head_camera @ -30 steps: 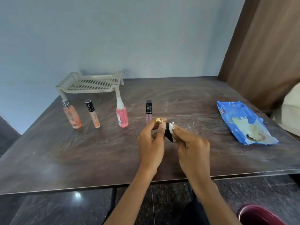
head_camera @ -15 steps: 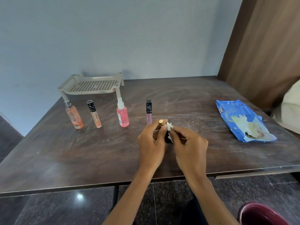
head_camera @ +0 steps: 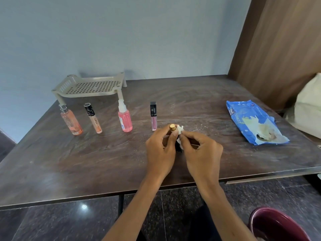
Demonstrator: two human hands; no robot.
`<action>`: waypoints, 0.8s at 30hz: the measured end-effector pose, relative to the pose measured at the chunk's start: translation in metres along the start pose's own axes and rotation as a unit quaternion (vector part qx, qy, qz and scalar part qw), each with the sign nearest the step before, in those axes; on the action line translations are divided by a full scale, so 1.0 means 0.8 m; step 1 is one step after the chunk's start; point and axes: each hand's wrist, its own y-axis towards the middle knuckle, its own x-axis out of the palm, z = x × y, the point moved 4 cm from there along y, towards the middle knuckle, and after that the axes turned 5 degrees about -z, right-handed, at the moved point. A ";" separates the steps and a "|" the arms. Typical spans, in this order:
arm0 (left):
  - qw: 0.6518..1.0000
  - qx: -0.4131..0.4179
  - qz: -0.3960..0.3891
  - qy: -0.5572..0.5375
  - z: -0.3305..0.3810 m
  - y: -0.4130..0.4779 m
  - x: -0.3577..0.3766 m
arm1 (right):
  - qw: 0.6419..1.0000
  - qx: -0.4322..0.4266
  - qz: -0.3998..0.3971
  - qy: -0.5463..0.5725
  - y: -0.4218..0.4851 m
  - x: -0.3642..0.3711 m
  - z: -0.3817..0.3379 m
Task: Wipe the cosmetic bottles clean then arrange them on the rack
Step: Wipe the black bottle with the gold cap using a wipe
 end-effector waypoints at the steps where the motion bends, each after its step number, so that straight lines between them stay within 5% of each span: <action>1: 1.000 -0.002 0.002 -0.005 0.000 0.000 0.000 | 1.000 -0.001 0.004 0.006 0.001 0.001 -0.001; 24: 0.997 0.026 0.019 0.066 0.009 -0.004 0.018 | 0.994 0.055 -0.059 -0.071 -0.008 -0.012 0.021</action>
